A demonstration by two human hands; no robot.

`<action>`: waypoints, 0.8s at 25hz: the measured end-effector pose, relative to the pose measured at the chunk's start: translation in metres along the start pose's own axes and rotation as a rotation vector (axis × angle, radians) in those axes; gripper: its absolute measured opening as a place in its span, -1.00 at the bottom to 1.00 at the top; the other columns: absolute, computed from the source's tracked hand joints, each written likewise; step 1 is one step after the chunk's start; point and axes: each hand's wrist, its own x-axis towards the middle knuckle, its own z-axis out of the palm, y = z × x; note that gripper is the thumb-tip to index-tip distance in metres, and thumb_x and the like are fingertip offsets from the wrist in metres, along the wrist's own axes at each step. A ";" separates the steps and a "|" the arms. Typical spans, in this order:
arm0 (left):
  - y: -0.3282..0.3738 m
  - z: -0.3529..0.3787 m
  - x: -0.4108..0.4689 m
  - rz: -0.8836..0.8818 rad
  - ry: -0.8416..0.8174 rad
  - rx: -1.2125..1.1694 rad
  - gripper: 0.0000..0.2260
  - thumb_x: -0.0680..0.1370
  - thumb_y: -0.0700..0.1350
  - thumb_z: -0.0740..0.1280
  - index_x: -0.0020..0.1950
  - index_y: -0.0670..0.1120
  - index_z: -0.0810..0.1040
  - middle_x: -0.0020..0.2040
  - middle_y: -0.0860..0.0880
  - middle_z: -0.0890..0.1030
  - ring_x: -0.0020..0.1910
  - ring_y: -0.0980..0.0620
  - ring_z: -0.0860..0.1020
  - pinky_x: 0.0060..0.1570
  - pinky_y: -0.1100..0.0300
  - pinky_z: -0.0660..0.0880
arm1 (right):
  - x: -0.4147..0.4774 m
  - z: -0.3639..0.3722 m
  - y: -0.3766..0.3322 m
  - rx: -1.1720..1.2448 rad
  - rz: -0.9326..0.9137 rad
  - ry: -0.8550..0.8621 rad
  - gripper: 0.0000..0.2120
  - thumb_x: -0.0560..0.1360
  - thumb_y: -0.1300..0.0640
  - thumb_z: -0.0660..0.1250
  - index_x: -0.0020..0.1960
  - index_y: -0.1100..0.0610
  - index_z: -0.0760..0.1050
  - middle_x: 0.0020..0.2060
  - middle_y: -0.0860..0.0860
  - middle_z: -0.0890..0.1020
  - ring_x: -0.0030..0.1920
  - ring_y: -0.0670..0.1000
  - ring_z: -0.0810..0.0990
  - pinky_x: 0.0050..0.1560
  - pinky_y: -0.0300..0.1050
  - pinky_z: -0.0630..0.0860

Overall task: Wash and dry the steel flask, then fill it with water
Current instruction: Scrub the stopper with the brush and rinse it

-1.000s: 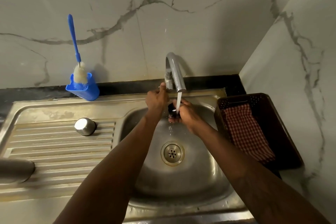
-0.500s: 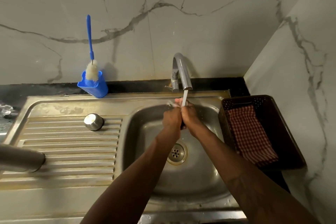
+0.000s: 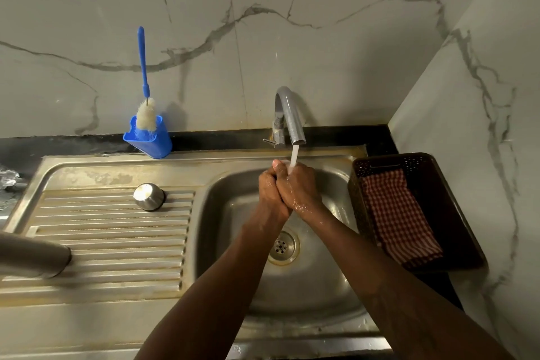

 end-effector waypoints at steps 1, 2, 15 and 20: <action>0.000 -0.001 0.000 0.000 -0.038 -0.061 -0.79 0.55 -0.16 0.19 -0.15 -0.18 0.58 -0.26 -0.15 0.57 -0.24 -0.06 0.57 -0.07 0.07 0.52 | -0.001 -0.001 -0.002 -0.003 0.012 -0.070 -0.66 0.72 -0.04 0.16 0.19 0.17 0.60 -0.14 0.01 0.63 -0.11 -0.02 0.65 -0.18 -0.32 0.46; 0.000 -0.001 0.000 0.022 -0.064 -0.082 -0.83 0.50 -0.18 0.20 -0.17 -0.17 0.58 -0.26 -0.14 0.54 -0.23 -0.05 0.56 -0.05 0.08 0.51 | -0.002 -0.003 -0.002 0.046 0.022 -0.141 -0.69 0.74 0.02 0.14 0.29 0.15 0.55 -0.11 -0.01 0.59 -0.09 -0.05 0.62 -0.18 -0.36 0.42; -0.018 -0.024 0.019 -0.005 -0.068 0.140 -0.63 0.72 -0.05 0.12 0.34 -0.20 0.59 0.11 -0.25 0.67 0.07 -0.17 0.63 0.08 -0.08 0.61 | 0.004 -0.036 0.026 0.139 -0.239 -0.028 -0.63 0.48 0.23 0.49 0.25 -0.03 0.63 0.07 -0.07 0.72 0.07 -0.12 0.69 0.08 -0.22 0.63; -0.020 -0.030 0.016 -0.001 0.077 0.166 -0.76 0.68 -0.30 0.15 0.20 -0.31 0.59 -0.13 -0.19 0.65 -0.22 0.00 0.59 -0.14 0.14 0.58 | 0.008 -0.023 0.025 -0.156 -0.187 -0.197 -0.52 0.52 0.21 0.48 0.42 0.06 0.53 0.27 0.07 0.63 0.23 0.05 0.62 0.24 -0.10 0.57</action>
